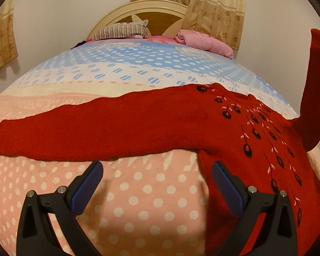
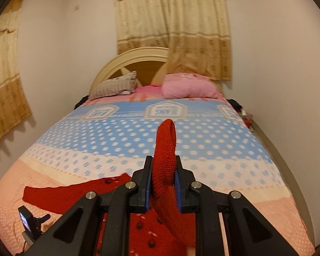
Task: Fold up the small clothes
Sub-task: 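Lift the sleeve with the right tool and fold it across the sweater body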
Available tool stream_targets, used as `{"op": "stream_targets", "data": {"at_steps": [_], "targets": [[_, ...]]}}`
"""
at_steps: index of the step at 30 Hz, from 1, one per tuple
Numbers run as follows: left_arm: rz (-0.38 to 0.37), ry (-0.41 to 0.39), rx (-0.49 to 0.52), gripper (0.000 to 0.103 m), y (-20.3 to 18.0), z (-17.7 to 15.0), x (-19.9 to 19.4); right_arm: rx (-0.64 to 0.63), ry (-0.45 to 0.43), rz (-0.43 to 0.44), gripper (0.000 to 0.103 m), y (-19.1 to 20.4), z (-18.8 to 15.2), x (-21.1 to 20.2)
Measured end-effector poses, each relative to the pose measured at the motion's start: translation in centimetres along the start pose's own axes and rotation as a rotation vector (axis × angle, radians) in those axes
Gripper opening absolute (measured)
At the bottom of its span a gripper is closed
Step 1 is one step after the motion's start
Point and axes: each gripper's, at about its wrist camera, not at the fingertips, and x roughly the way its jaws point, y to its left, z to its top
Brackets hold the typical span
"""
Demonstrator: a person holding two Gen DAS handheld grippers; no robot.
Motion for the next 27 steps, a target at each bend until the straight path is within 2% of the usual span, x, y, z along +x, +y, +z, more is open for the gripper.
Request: {"op": "stream_targets", "data": {"at_steps": [9, 15, 17, 19, 21, 24, 27], "targets": [[0.004, 0.002, -0.020, 0.103, 0.4, -0.2, 0.1, -0.060, 0.036, 0.111, 0.018, 8.3, -1.6, 5.2], [0.019, 0.012, -0.038, 0.103, 0.8, -0.3, 0.4, -0.097, 0.122, 0.181, 0.018, 13.4, -6.6, 11.5], [0.032, 0.023, -0.043, 0.103, 0.8, -0.3, 0.5, -0.088, 0.162, 0.251, 0.019, 14.7, -8.4, 13.7], [0.025, 0.032, -0.050, 0.103, 1.0, -0.4, 0.6, -0.087, 0.227, 0.310, 0.028, 15.7, -10.8, 16.2], [0.022, 0.039, -0.065, 0.103, 1.4, -0.5, 0.6, -0.068, 0.313, 0.328, 0.057, 16.1, -13.1, 18.2], [-0.002, 0.052, -0.077, 0.103, 1.8, -0.6, 0.4, -0.009, 0.351, 0.407, 0.058, 14.6, -15.5, 17.9], [0.008, 0.028, -0.032, 0.103, 1.3, -0.3, -0.6, -0.030, 0.353, 0.381, 0.060, 11.9, -16.8, 15.7]]}}
